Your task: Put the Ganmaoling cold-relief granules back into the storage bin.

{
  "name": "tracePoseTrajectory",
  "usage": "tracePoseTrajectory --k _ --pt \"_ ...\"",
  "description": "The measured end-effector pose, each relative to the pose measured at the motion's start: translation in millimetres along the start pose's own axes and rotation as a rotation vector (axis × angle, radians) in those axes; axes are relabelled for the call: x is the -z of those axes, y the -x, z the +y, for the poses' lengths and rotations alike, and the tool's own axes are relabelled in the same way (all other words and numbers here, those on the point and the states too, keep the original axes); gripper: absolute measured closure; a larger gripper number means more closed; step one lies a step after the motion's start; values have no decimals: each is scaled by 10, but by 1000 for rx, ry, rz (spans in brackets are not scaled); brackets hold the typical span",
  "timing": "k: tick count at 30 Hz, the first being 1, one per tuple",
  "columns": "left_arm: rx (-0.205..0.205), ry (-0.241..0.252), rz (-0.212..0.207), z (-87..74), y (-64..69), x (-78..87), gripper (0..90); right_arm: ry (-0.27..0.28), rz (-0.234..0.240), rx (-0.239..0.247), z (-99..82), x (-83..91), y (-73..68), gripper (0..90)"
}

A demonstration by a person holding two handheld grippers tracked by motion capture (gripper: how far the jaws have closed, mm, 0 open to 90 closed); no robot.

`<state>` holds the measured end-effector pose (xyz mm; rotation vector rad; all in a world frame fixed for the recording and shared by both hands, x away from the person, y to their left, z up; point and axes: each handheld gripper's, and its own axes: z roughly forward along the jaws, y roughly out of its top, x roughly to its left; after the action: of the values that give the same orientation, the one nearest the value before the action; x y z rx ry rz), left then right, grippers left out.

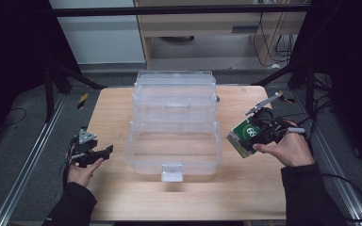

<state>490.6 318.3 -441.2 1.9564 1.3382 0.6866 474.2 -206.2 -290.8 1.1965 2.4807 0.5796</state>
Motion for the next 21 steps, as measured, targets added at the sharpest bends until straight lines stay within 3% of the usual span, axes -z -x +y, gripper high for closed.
tracePoseTrajectory --k 12,21 --pt "-2 -1 -1 -1 -2 -4 305 53 43 92 268 7 -80 186" --pt "-3 -5 -1 -2 -2 -12 305 93 129 206 446 -10 -119 186"
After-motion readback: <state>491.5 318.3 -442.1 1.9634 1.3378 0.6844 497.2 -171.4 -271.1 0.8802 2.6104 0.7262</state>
